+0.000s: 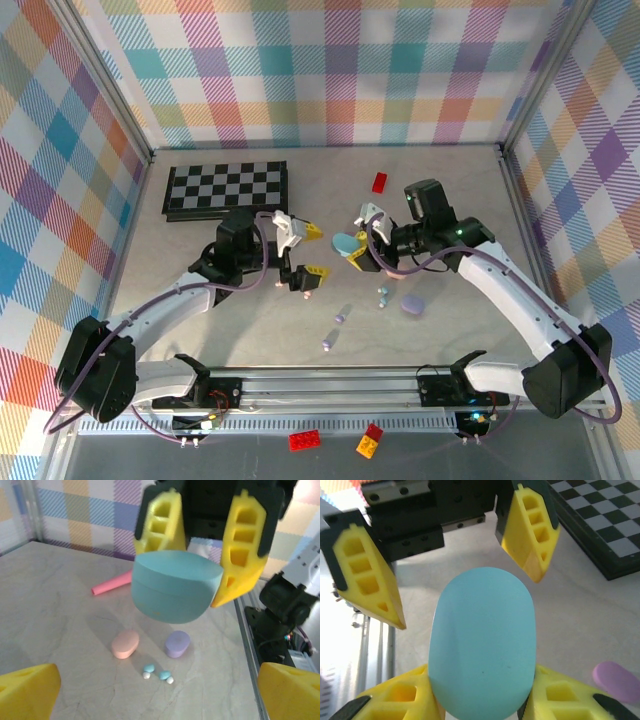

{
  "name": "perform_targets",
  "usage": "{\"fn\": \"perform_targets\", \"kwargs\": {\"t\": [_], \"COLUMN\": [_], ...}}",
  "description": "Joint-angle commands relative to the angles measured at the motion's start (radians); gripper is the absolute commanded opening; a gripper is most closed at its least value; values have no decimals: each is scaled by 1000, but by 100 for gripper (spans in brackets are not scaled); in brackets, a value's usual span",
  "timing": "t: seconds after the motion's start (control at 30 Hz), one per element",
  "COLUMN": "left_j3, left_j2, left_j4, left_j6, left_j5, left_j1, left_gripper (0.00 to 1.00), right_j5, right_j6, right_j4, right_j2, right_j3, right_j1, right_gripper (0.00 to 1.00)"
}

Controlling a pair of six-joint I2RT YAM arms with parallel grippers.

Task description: Insert wireless bluetooth earbuds into charging case

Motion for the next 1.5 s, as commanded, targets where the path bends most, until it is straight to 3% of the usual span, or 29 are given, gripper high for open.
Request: {"fn": "perform_targets", "kwargs": {"t": [0.0,0.13,0.27,0.37,1.47], "left_j3": [47,115,79,65,78], "left_j2": [2,49,67,61,72], "left_j4": [-51,-123,88,152,181], "left_j6": [107,91,-53,-101,-159], "left_j5": [48,79,110,123,141], "left_j1": [-42,-70,-79,-79,-79], "left_gripper": [100,97,85,77,45], "right_j5": [-101,-124,-144,-142,-122], "right_j6": [-20,-35,-49,-47,-7], "right_j4": [-74,-92,-106,-93,22], "right_j2": [-7,11,22,19,16], "right_j3": [43,58,62,53,0], "right_j1": [-6,-6,-6,-9,-18], "right_gripper": [32,32,32,32,31]}}
